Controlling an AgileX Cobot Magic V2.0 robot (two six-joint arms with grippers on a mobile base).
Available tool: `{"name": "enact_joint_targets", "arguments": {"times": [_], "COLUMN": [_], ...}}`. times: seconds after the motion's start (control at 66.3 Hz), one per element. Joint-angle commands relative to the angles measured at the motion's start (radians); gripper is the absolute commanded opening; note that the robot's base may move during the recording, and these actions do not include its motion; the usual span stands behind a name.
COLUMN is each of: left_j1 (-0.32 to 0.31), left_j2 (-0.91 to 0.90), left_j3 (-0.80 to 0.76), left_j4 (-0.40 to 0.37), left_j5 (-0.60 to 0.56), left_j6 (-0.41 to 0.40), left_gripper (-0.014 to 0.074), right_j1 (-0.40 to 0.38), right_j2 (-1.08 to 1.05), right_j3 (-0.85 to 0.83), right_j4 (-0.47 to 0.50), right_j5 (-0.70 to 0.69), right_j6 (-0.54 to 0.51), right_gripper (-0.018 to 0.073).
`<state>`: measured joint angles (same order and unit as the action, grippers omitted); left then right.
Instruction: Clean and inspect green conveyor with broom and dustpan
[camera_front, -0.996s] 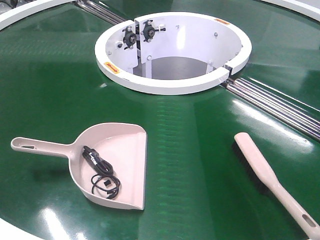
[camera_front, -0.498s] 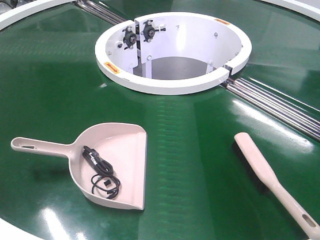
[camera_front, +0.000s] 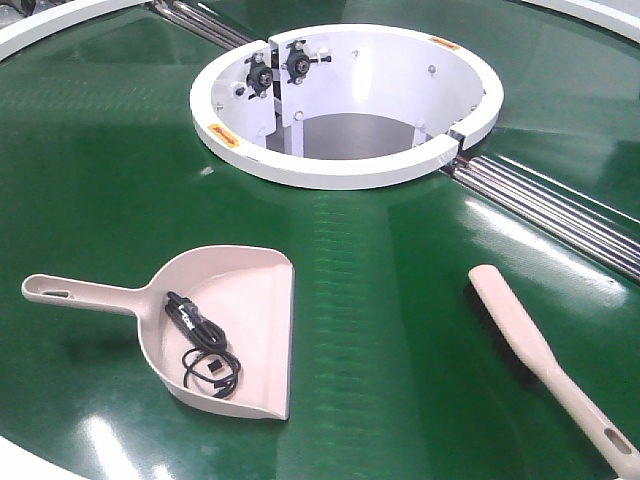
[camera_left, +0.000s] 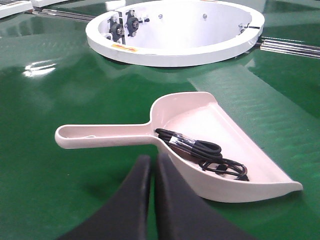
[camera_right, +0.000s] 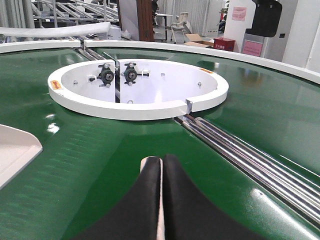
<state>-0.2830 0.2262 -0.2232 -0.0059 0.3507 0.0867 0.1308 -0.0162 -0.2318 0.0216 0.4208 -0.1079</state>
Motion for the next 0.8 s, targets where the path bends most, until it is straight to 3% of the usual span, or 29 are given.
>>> {"name": "enact_joint_targets", "arguments": {"times": [0.0, 0.438, 0.694, 0.785], "left_j1": [-0.002, -0.002, 0.016, 0.059], "left_j2": [0.013, -0.046, -0.19, -0.213], "left_j3": [-0.028, 0.025, 0.281, 0.279], "left_j4": [-0.006, 0.014, 0.028, -0.017], "left_j5": [-0.077, -0.129, -0.5, -0.479], "left_j6": [-0.005, -0.005, -0.011, -0.012], "left_gripper": [-0.0008, -0.0008, -0.0008, -0.0007], "right_j1": [-0.006, -0.006, -0.006, -0.006], "right_j2": [-0.009, -0.009, -0.009, -0.009], "right_j3": [-0.024, -0.024, -0.024, -0.024], "right_j4": [0.0, 0.0, 0.0, 0.0], "right_j5": [-0.078, -0.078, -0.078, -0.078], "right_j6": [-0.002, -0.002, -0.002, -0.002], "right_gripper": [-0.0009, -0.0009, -0.0009, -0.0009]}}
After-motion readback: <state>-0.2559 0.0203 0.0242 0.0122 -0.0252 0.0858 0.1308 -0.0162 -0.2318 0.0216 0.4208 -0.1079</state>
